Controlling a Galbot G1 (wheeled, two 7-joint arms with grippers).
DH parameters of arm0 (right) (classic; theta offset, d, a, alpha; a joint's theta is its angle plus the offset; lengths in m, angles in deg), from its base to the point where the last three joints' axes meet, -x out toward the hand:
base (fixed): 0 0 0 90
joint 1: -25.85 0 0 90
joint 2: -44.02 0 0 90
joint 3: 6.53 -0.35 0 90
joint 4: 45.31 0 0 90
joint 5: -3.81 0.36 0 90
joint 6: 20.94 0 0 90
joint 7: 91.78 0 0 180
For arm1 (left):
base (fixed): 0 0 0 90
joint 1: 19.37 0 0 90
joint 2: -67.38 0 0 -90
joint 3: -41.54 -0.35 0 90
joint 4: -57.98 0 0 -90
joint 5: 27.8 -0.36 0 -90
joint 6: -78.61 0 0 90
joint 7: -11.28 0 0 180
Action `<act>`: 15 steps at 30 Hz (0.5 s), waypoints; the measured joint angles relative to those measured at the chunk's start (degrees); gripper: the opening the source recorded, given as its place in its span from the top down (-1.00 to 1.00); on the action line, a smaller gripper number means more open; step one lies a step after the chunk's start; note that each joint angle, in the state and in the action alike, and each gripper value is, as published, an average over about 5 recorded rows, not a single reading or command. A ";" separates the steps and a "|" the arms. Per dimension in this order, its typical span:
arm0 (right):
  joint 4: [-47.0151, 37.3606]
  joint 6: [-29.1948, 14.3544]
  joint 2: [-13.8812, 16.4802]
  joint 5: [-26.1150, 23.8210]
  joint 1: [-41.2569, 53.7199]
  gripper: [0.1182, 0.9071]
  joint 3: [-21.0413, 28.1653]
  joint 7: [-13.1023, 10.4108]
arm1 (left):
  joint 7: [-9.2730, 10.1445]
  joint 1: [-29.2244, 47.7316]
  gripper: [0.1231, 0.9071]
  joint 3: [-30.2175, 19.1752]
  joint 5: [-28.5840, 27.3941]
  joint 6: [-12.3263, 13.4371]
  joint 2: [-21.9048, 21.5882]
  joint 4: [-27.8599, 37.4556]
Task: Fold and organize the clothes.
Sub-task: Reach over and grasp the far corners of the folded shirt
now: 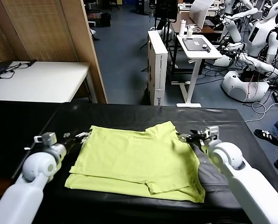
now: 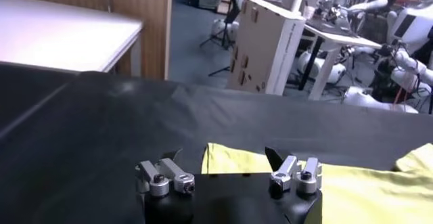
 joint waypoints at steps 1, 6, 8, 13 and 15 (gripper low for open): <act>-0.53 0.06 -0.34 0.00 0.53 -1.00 0.38 0.00 | -0.09 0.68 -1.00 -0.44 -0.06 0.00 0.10 0.78; -2.27 0.64 -1.37 0.02 2.54 -1.00 1.84 -0.09 | -0.67 3.58 -1.00 -2.25 -0.05 -0.47 0.42 4.07; -2.61 1.07 -1.53 0.06 2.91 -1.00 2.12 -0.16 | -0.94 4.43 -1.00 -2.79 -0.02 -0.86 0.45 5.03; -2.82 1.52 -1.65 0.16 3.02 -1.00 2.35 -0.26 | -1.39 6.01 -1.00 -3.96 -0.10 -1.07 0.78 6.81; -2.80 1.53 -1.67 0.17 2.92 -1.00 2.34 -0.28 | -1.42 6.77 -1.00 -4.48 -0.20 -0.97 1.00 7.55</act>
